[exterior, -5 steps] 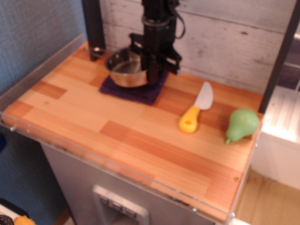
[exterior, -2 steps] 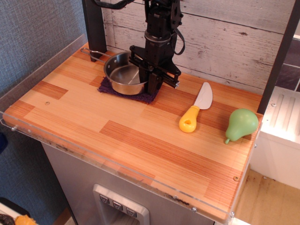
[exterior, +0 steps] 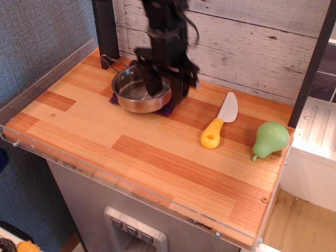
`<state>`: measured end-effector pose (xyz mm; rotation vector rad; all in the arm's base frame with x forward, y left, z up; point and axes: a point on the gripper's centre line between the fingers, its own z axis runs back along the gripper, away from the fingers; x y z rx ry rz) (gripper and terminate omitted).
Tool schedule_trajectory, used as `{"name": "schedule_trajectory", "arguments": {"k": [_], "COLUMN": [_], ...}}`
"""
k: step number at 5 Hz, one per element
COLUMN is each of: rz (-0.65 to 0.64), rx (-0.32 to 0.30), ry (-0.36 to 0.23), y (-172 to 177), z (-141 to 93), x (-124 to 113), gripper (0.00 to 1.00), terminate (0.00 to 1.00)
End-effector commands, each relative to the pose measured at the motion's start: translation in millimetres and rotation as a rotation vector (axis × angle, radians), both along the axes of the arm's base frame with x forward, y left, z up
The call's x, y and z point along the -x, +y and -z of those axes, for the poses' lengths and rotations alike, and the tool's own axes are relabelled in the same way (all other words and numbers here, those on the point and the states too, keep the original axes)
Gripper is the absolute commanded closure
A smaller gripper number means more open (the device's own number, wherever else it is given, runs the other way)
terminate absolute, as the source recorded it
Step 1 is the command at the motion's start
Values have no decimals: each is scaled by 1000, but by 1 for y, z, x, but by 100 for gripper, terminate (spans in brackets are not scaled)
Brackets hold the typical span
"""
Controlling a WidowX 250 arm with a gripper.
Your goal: Put the pot on top of the napkin.
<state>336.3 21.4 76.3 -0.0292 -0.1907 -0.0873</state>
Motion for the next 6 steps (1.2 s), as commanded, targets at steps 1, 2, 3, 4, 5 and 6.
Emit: {"name": "schedule_trajectory", "arguments": {"k": [1, 2, 3, 4, 5, 6], "rz": [-96, -92, -68, 1, 1, 1], "rx": [2, -28, -34, -38, -38, -38], "ry": [-33, 3, 15, 53, 53, 53], "y": [-12, -18, -19, -14, -14, -14], "z": [-32, -25, -22, -19, -19, -19], "x": [72, 95, 102, 102, 102, 102], "gripper": [0, 0, 0, 0, 0, 0], "terminate": [0, 0, 0, 0, 0, 100]}}
